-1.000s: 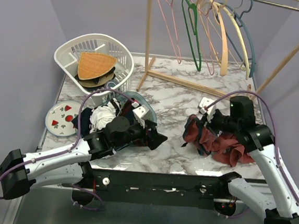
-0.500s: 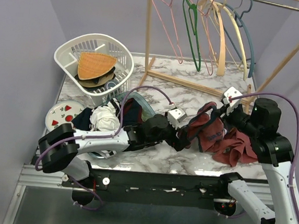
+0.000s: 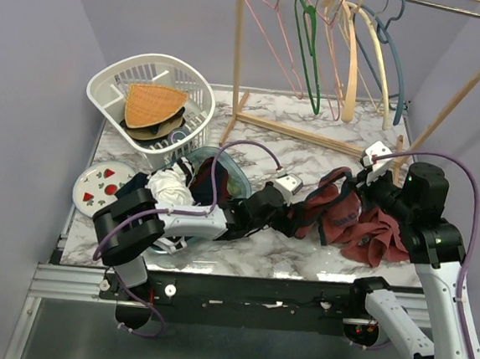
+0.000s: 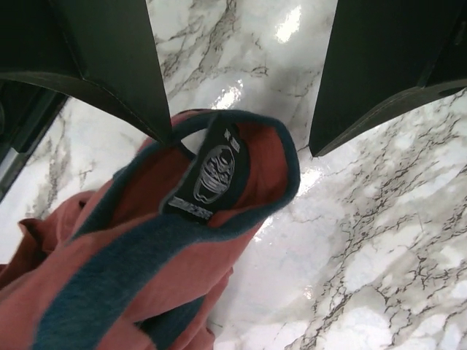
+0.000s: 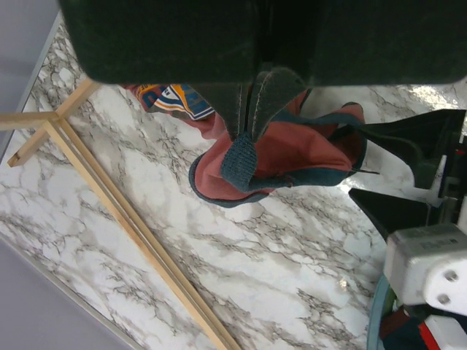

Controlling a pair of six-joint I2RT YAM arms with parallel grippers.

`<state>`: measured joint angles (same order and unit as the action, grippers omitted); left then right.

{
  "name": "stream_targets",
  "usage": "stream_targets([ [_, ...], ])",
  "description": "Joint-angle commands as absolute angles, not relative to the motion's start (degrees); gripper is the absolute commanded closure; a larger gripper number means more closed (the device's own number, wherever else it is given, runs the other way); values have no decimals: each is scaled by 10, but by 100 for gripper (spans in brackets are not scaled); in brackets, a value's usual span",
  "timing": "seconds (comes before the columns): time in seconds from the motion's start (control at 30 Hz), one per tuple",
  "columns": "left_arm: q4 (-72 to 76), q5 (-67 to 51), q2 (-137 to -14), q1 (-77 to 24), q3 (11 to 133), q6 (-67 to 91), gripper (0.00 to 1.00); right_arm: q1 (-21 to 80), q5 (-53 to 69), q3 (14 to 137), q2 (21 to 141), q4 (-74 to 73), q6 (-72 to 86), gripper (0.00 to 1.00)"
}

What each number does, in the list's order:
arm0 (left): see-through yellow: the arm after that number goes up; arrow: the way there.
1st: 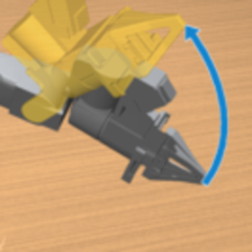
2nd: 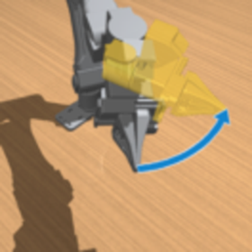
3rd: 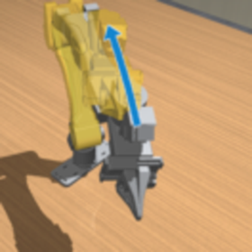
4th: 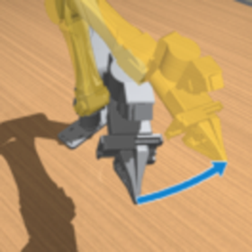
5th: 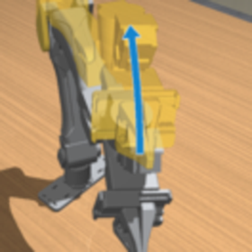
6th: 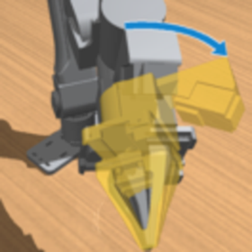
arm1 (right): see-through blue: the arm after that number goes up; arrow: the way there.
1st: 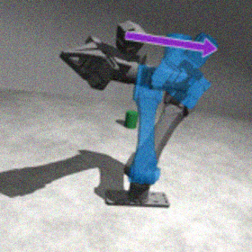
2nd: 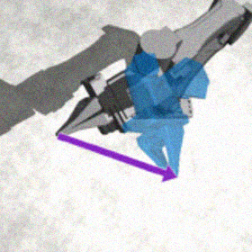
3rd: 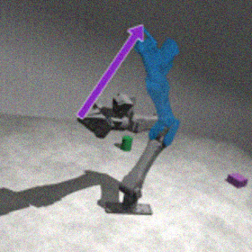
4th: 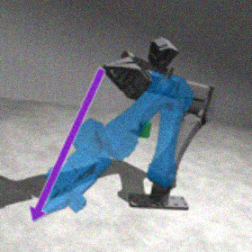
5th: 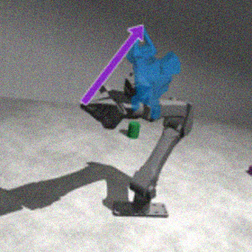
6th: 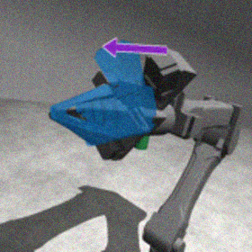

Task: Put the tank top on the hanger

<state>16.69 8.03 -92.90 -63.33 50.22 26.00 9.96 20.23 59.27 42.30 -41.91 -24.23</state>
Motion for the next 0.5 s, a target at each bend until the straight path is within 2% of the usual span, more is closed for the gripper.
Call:
stream_targets([
  [0.0, 176, 112, -988, -628, 546, 257, 17, 84, 229, 594, 417, -403, -229, 99],
  [0.1, 182, 113, -1000, -618, 552, 259, 19, 78, 235, 593, 417, -403, -229, 99],
  [0.27, 208, 54, -1002, -610, 542, 255, 32, 75, 241, 599, 428, -407, -228, 99],
  [0.47, 200, 50, -1005, -601, 534, 256, 35, 73, 258, 632, 449, -435, -232, 99],
])
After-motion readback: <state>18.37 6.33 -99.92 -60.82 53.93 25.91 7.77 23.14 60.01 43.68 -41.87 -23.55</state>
